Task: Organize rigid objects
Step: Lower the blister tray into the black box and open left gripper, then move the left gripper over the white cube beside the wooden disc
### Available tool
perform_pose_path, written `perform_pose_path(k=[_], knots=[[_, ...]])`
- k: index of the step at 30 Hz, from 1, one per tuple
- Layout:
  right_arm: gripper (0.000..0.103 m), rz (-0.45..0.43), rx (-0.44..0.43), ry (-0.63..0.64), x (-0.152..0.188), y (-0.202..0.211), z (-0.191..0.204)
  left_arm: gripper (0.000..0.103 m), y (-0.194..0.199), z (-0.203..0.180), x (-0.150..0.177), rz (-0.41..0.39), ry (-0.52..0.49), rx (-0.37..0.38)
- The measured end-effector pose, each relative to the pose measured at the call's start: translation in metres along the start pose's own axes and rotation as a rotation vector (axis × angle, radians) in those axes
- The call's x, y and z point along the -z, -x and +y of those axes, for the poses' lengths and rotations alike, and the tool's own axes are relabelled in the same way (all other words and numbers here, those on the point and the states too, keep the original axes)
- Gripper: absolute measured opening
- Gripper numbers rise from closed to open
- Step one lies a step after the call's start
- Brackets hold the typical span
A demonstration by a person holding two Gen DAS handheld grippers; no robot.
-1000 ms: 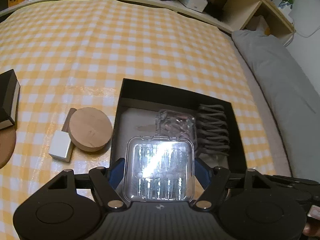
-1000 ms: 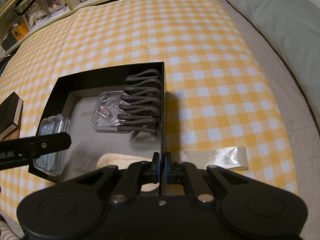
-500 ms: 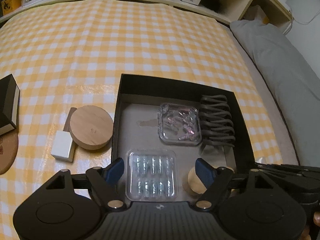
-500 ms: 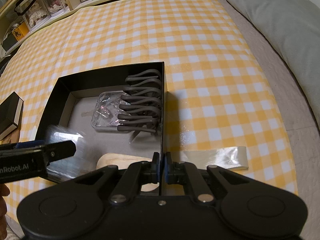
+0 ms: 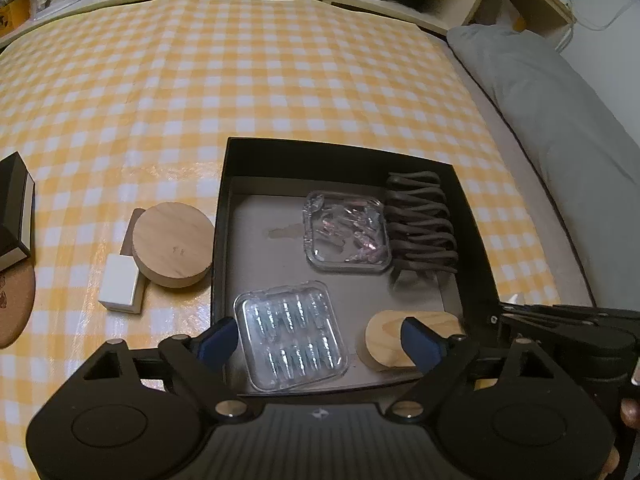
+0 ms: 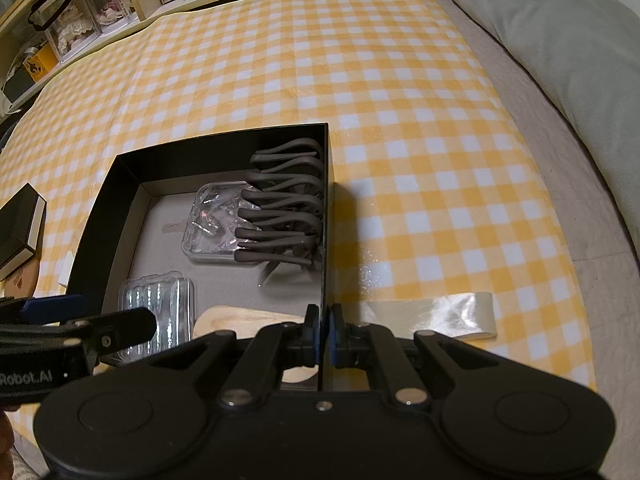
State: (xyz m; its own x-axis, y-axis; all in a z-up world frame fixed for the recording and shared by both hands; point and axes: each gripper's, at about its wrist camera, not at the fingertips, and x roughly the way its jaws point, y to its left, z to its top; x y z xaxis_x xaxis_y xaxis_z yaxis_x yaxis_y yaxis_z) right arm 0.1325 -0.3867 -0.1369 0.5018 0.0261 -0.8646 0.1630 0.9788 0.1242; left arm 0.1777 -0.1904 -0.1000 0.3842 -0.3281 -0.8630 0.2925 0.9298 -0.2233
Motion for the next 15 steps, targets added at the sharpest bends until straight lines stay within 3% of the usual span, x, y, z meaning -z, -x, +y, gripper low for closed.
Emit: perform_pose_path(k=[6,15], knots=[[0.005,0.000,0.000,0.000,0.000,0.000,0.000,0.103,0.014,-0.005,0.004,-0.017,-0.031,0.032],[0.005,0.000,0.000,0.000,0.000,0.000,0.000,0.103,0.052,-0.012,0.014,-0.073,-0.101,0.071]])
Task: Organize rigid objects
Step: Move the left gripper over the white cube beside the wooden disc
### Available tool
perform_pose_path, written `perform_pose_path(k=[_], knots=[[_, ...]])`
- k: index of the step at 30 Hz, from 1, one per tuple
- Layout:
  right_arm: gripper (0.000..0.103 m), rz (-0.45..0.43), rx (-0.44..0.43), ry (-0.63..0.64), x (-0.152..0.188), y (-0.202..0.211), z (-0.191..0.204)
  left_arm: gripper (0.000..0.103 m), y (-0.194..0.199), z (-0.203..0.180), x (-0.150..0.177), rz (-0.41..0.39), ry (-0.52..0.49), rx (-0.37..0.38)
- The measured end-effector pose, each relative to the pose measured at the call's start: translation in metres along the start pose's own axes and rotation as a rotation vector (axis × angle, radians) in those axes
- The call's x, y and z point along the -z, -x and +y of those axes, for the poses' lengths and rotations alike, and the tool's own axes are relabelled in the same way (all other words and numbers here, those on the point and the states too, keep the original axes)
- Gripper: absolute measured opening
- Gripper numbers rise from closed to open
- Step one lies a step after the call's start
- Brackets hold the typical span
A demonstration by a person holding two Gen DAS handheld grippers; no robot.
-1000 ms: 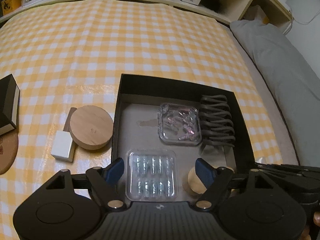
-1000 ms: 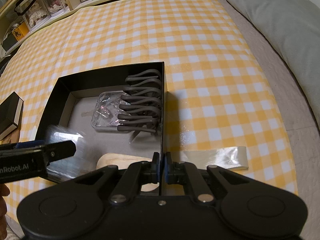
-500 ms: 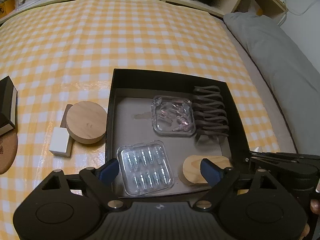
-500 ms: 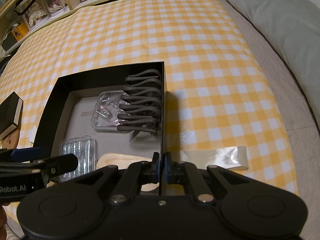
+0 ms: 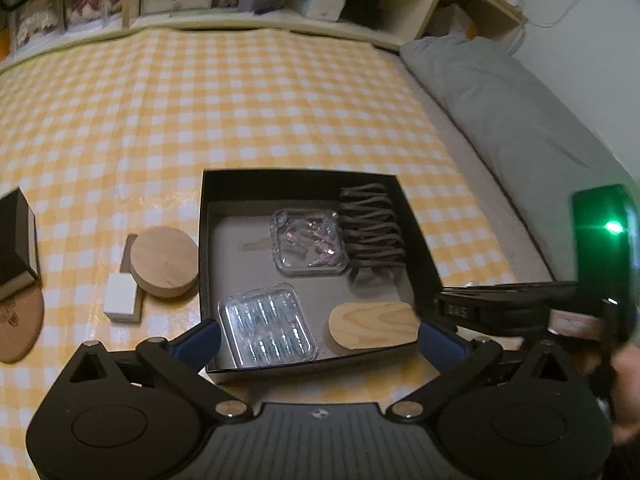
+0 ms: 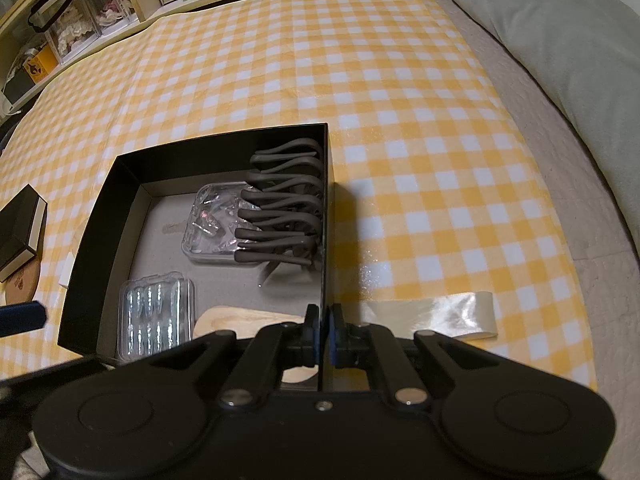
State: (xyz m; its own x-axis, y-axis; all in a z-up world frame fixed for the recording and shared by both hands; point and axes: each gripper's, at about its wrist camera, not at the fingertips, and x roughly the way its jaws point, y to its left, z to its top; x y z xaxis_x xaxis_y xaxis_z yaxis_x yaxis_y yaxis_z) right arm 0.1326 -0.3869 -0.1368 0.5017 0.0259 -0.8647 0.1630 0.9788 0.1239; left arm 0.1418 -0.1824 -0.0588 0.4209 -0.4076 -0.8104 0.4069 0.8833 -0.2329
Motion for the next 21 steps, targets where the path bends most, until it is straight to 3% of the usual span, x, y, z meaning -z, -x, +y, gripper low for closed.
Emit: perform_pose_path(k=[12,21], knots=[[0.005,0.000,0.001,0.001,0.000,0.000,0.000,0.103,0.072,0.029,-0.013,-0.185,-0.055,-0.005],[0.005,0.000,0.001,0.000,0.000,0.000,0.000,0.102,0.071,0.089,-0.030,-0.255,-0.010,-0.131]])
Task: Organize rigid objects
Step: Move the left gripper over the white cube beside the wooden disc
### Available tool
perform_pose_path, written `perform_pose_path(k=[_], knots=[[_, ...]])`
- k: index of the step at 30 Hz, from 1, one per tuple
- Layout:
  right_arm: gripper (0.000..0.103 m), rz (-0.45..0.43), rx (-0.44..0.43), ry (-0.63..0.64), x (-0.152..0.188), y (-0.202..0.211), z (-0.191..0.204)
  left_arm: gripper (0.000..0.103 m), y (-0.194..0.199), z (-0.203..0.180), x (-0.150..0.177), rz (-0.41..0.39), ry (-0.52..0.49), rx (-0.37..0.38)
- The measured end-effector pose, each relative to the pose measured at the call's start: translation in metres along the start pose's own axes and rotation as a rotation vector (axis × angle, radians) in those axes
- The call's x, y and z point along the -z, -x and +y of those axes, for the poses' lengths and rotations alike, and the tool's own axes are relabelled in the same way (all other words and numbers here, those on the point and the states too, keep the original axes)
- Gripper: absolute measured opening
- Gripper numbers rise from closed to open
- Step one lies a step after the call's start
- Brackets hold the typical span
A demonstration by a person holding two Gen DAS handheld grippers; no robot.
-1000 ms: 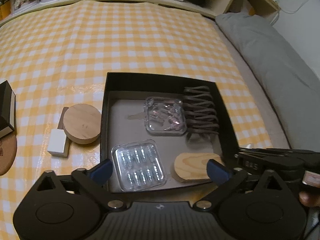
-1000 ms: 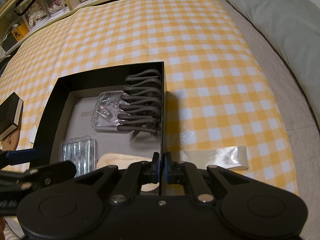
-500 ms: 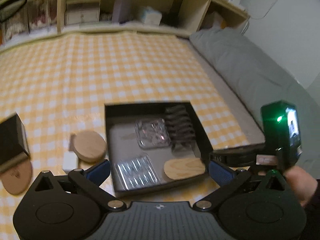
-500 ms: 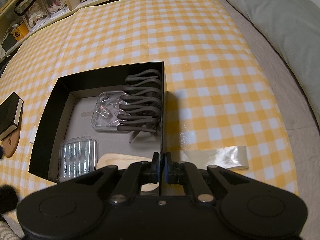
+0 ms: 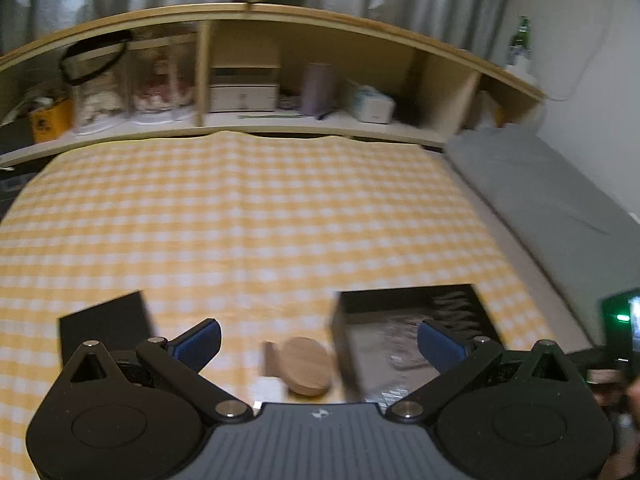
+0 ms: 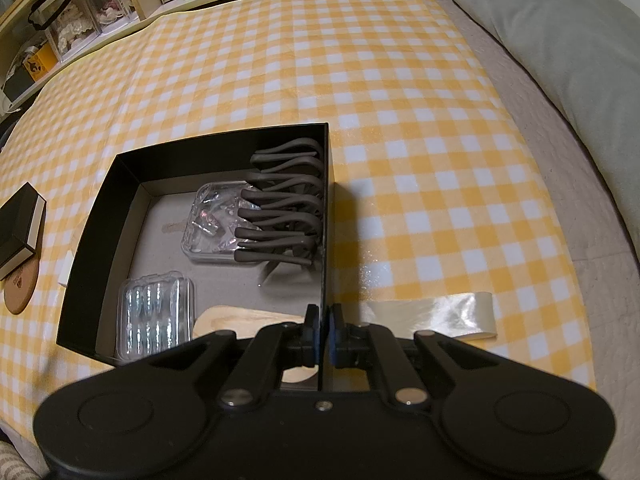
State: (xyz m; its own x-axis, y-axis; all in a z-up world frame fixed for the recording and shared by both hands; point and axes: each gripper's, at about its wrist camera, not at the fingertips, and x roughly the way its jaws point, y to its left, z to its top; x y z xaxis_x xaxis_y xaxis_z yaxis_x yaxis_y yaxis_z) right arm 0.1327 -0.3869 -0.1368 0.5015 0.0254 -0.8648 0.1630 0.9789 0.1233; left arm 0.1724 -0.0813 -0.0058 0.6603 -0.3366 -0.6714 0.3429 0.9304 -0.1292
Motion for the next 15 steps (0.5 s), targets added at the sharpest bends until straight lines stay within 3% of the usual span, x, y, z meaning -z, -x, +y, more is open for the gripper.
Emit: perform_pose_path(k=[2,5,7,10,15], knots=[[0.005,0.000,0.000,0.001,0.000,0.000,0.000,0.096,-0.009,0.011,0.000,0.009,0.003,-0.019],[0.005,0.000,0.000,0.001,0.000,0.000,0.000,0.079,-0.026,0.025,0.000,0.057,0.001,-0.029],[0.005,0.000,0.001,0.001,0.000,0.000,0.000,0.066,-0.039,0.032,0.004,0.099,-0.008,-0.046],[0.005,0.000,0.000,0.000,0.000,0.000,-0.001,0.056,-0.062,0.039,0.016,0.186,-0.032,-0.055],[0.005,0.002,0.000,0.001,0.000,0.000,0.000,0.051,-0.096,0.035,0.041,0.312,-0.070,-0.056]])
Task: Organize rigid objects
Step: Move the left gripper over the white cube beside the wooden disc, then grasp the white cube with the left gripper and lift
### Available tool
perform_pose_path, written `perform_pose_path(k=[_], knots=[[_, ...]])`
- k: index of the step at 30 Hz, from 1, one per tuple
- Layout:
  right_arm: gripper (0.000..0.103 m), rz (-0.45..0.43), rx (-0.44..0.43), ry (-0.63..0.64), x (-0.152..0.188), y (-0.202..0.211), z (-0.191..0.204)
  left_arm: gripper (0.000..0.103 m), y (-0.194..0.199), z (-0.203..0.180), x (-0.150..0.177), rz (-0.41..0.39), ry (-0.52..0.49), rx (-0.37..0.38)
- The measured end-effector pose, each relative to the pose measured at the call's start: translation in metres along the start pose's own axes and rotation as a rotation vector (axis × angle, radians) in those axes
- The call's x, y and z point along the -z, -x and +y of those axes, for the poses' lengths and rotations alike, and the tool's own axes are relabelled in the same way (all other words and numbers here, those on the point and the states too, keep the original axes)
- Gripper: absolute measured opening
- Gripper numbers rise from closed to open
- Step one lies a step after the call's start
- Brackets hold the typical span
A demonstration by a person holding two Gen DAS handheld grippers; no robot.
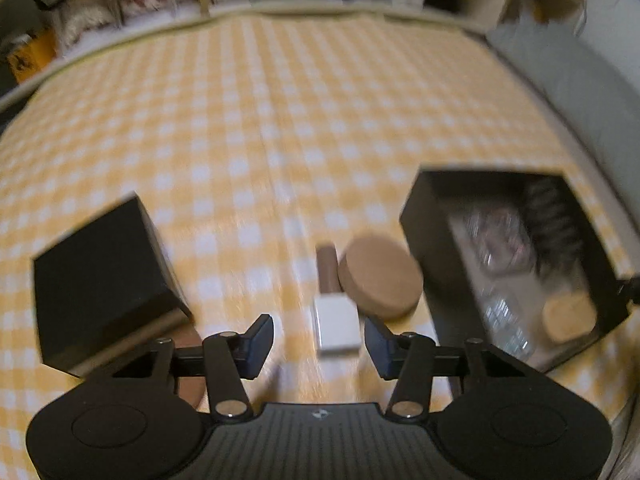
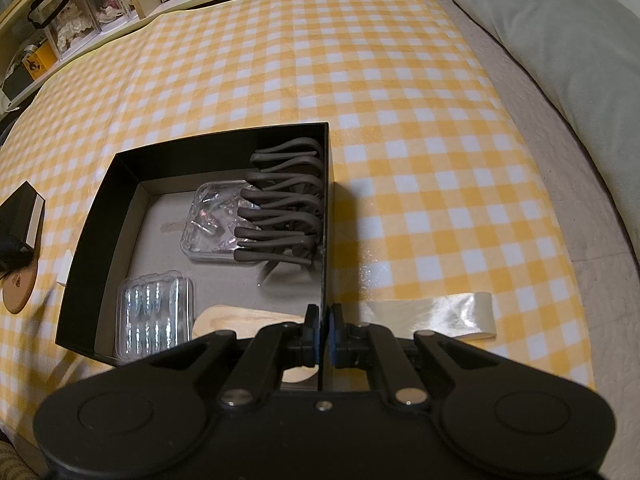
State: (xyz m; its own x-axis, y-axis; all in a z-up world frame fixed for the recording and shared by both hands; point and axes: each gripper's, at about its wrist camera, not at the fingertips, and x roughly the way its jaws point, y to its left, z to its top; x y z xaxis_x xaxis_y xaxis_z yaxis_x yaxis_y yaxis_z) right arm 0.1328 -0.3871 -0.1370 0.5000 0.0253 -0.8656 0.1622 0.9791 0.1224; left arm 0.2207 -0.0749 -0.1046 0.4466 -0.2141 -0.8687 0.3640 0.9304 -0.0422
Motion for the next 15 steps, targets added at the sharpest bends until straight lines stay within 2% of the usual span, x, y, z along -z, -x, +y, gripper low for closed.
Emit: perform_pose_path(k=[4,8,12,15], knots=[[0.005,0.003,0.001,0.002,0.001,-0.001,-0.001,0.051,-0.020,-0.008,0.004,0.026,-0.012,-0.016],[0.005,0.003,0.001,0.002,0.001,-0.001,0.000,0.051,-0.034,-0.010,0.002,-0.008,0.003,-0.018],[0.005,0.004,0.003,0.005,0.001,-0.002,-0.001,0.051,-0.052,-0.008,0.000,-0.005,0.047,-0.012],[0.005,0.005,0.002,0.005,0.001,-0.002,-0.001,0.037,-0.056,-0.008,0.000,-0.016,0.032,-0.034]])
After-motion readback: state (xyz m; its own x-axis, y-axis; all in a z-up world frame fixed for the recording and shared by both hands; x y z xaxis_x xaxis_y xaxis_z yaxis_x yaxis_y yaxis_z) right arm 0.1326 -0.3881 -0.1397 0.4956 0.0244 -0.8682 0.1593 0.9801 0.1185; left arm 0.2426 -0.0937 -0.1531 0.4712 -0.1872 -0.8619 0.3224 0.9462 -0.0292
